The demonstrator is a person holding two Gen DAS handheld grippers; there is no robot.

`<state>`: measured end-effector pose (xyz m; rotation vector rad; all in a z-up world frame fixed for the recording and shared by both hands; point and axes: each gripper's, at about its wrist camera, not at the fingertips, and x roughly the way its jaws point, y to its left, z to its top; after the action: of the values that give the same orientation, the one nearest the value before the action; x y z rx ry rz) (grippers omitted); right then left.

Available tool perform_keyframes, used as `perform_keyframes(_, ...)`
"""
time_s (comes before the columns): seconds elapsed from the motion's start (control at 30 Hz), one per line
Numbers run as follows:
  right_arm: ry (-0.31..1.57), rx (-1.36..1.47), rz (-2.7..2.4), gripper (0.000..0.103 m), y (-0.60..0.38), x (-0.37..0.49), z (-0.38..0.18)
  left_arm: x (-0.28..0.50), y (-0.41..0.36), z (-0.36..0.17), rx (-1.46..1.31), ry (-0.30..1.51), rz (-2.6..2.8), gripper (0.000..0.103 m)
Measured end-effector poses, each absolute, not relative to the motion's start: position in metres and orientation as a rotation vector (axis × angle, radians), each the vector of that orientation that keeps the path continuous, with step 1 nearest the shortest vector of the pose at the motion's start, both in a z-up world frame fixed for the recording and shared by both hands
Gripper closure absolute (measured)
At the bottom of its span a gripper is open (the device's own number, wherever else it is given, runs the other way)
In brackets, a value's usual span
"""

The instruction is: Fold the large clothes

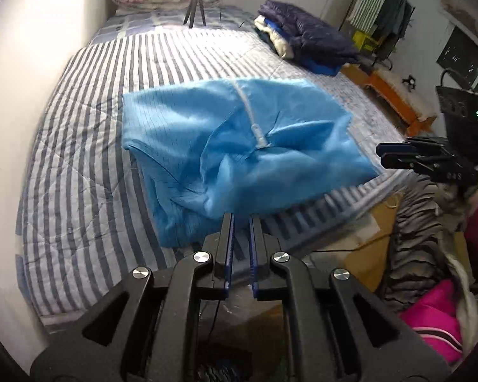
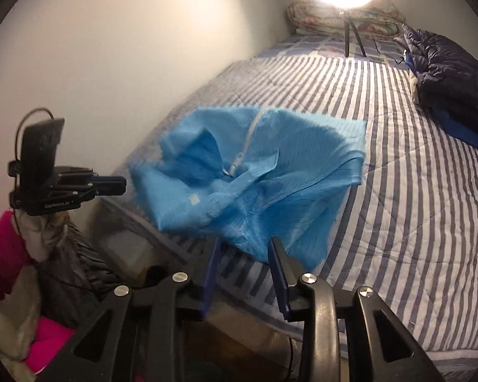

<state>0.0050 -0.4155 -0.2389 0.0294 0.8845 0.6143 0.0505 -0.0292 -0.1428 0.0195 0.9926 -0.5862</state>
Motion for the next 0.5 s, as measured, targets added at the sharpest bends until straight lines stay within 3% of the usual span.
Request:
perform_keyframes(0.27, 0.782, 0.05, 0.552, 0.066, -0.422, 0.033, -0.215, 0.104, 0.004, -0.119, -0.102, 0.916, -0.458, 0.096)
perform_keyframes(0.5, 0.856, 0.053, 0.518, 0.066, -0.4, 0.099, -0.25, 0.184, -0.014, -0.169, -0.107, 1.027, -0.419, 0.096)
